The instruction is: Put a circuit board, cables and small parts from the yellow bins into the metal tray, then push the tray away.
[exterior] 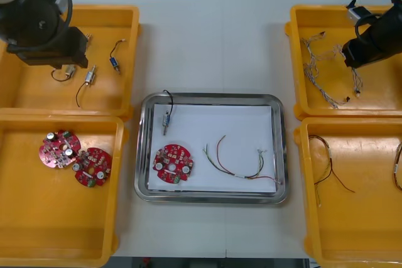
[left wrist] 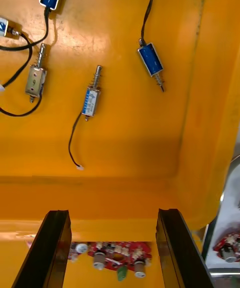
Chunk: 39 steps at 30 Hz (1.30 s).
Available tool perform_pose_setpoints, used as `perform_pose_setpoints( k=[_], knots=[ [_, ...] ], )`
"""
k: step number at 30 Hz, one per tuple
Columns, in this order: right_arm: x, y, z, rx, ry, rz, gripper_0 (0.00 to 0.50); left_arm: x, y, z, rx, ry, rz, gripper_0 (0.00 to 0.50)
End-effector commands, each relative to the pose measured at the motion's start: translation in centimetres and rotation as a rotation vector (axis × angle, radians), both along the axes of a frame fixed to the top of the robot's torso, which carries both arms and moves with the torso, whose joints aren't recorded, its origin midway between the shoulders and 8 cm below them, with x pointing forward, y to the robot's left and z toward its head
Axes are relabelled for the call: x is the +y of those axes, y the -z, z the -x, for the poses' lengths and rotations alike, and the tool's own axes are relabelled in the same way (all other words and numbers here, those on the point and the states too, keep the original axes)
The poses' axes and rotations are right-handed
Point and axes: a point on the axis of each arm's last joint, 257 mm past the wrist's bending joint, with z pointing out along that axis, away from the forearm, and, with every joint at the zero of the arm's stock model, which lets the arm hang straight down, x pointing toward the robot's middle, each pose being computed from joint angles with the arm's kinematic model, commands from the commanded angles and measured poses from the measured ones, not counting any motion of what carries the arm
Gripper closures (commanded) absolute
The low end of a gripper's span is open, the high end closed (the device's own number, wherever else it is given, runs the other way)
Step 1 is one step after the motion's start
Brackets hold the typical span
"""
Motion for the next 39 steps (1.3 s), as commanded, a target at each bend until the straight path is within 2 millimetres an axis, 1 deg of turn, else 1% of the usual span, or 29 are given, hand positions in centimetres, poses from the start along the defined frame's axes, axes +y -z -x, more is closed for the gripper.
perform_pose_setpoints(
  k=[1,3,4,6,9,11,14,16,17,21,22,24,26,29,32,34,35,37,39],
  knots=[
    [-3.1,-4.3,0.5,-0.017,0.016,0.039,0.5,3.5,-3.2,-1.9,-0.081,0.031,-0.032,0.0],
    [-3.7,-5.6,1.2,-0.004,0.016,0.042,0.5,4.3,-3.1,-2.3,-0.088,0.033,-0.029,0.0],
    [-3.8,-5.7,1.5,0.004,0.016,0.043,0.5,4.5,-3.2,-2.4,-0.091,0.032,-0.029,0.0],
    [-4.2,-6.8,2.9,0.039,0.011,0.035,0.5,5.6,-3.3,-2.9,-0.109,0.039,-0.023,0.0],
    [-4.5,-7.5,3.9,0.055,0.001,0.032,0.5,6.2,-3.1,-3.1,-0.135,0.048,-0.011,0.0],
    [-4.7,-8.4,4.9,0.063,-0.015,0.043,0.5,7.0,-2.6,-3.3,-0.162,0.06,-0.007,0.0],
    [-4.9,-8.9,6.2,0.077,-0.033,0.064,0.5,7.7,-2.0,-3.6,-0.183,0.077,-0.017,0.0],
    [-4.6,-9.4,7.2,0.084,-0.048,0.072,0.5,8.1,-1.5,-4.0,-0.209,0.094,-0.025,0.0],
    [-4.5,-9.4,7.5,0.087,-0.046,0.069,0.5,8.3,-1.4,-4.1,-0.216,0.097,-0.027,0.0],
    [-3.2,-10.0,9.4,0.106,-0.05,0.054,0.5,9.0,-0.7,-4.9,-0.266,0.117,-0.047,0.0],
    [-3.1,-10.1,9.7,0.105,-0.052,0.057,0.5,9.1,-0.7,-4.9,-0.271,0.116,-0.048,0.0],
    [-2.4,-10.4,10.4,0.103,-0.07,0.06,0.5,9.2,-0.4,-5.2,-0.282,0.121,-0.057,0.0],
    [-1.6,-10.8,10.5,0.073,-0.082,0.063,0.5,9.2,0.0,-5.4,-0.281,0.126,-0.069,0.0],
    [0.2,-11.6,10.9,0.02,-0.112,0.065,0.5,9.2,0.7,-5.8,-0.281,0.132,-0.076,0.0],
    [1.8,-12.0,11.4,-0.012,-0.139,0.058,0.5,9.3,1.5,-6.5,-0.287,0.136,-0.083,0.0],
    [3.3,-12.1,11.8,-0.029,-0.171,0.062,0.5,9.4,2.2,-6.9,-0.284,0.137,-0.089,0.0],
    [4.6,-11.9,12.4,-0.036,-0.209,0.071,0.5,9.5,2.6,-7.2,-0.278,0.135,-0.093,0.0],
    [5.8,-11.5,13.1,-0.04,-0.244,0.084,0.5,9.5,3.0,-7.4,-0.268,0.136,-0.096,0.0],
    [8.1,-11.3,14.2,-0.055,-0.309,0.113,0.5,9.6,3.3,-7.6,-0.256,0.136,-0.103,0.0]
  ],
)
